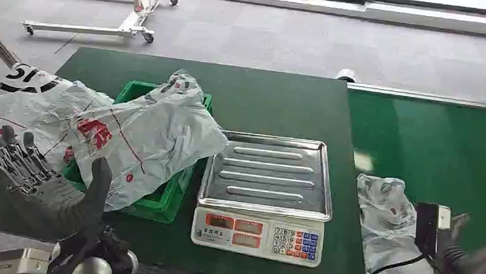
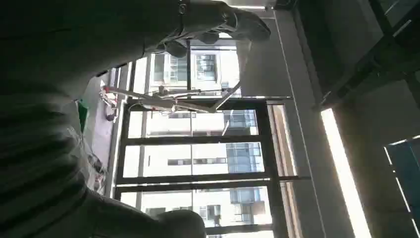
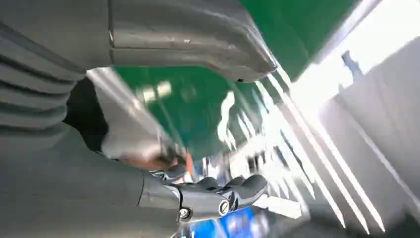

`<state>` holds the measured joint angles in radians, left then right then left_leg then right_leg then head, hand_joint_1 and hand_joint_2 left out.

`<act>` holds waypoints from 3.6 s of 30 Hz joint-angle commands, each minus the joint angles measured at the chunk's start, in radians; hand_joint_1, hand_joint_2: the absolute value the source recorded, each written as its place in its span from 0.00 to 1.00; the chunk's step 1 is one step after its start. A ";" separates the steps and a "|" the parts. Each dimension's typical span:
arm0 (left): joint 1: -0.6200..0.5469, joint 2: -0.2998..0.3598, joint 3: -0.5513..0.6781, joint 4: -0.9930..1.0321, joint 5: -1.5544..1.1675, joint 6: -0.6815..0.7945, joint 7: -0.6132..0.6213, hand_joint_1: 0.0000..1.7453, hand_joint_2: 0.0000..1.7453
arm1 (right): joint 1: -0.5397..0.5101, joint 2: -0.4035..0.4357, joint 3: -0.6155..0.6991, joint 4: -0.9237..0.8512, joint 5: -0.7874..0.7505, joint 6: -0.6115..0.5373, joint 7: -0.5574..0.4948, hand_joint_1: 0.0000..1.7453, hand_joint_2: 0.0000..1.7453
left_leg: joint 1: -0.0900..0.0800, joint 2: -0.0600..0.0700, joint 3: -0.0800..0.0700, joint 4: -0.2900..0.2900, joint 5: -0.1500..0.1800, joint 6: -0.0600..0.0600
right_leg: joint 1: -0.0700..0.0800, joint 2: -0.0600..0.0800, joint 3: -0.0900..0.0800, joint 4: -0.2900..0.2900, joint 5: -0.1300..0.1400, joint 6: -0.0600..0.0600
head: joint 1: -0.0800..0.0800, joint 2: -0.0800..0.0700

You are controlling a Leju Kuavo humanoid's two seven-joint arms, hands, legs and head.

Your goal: Moved the parcel from conveyor to table for the left to box.

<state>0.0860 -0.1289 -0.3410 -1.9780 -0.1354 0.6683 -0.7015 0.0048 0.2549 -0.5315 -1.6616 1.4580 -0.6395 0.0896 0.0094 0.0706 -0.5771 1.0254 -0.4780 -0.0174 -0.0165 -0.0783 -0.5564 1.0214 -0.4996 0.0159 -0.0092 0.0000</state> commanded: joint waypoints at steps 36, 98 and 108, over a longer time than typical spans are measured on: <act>-0.046 0.073 -0.021 0.050 0.052 0.002 0.003 0.00 1.00 | -0.075 -0.171 0.193 0.547 -0.044 0.605 0.185 1.00 1.00 | 0.002 -0.004 0.003 -0.002 0.002 0.001 | 0.001 0.006 0.002 -0.003 0.002 -0.001 | 0.000 0.000; -0.061 0.023 -0.054 0.083 0.042 0.017 0.003 0.00 1.00 | -0.094 0.084 0.145 -0.031 0.113 -0.059 -0.118 0.00 1.00 | 0.001 0.002 0.000 -0.002 0.002 0.001 | 0.001 0.015 -0.003 -0.002 0.004 -0.002 | 0.000 0.000; -0.032 0.023 0.011 0.057 0.046 -0.048 0.003 0.00 1.00 | -0.027 -0.200 0.086 0.345 0.113 0.405 0.428 0.00 0.00 | 0.000 -0.012 0.001 -0.005 0.005 0.005 | -0.002 0.003 0.004 -0.008 0.005 0.000 | 0.000 0.000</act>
<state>0.0552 -0.1057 -0.3670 -1.9432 -0.0835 0.6298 -0.7011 0.0065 0.1205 -0.4120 -1.5372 1.5523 -0.2068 0.6637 0.0074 0.0660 -0.5800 1.0264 -0.4762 -0.0140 -0.0197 -0.0829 -0.5573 1.0203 -0.4973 0.0193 -0.0092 0.0000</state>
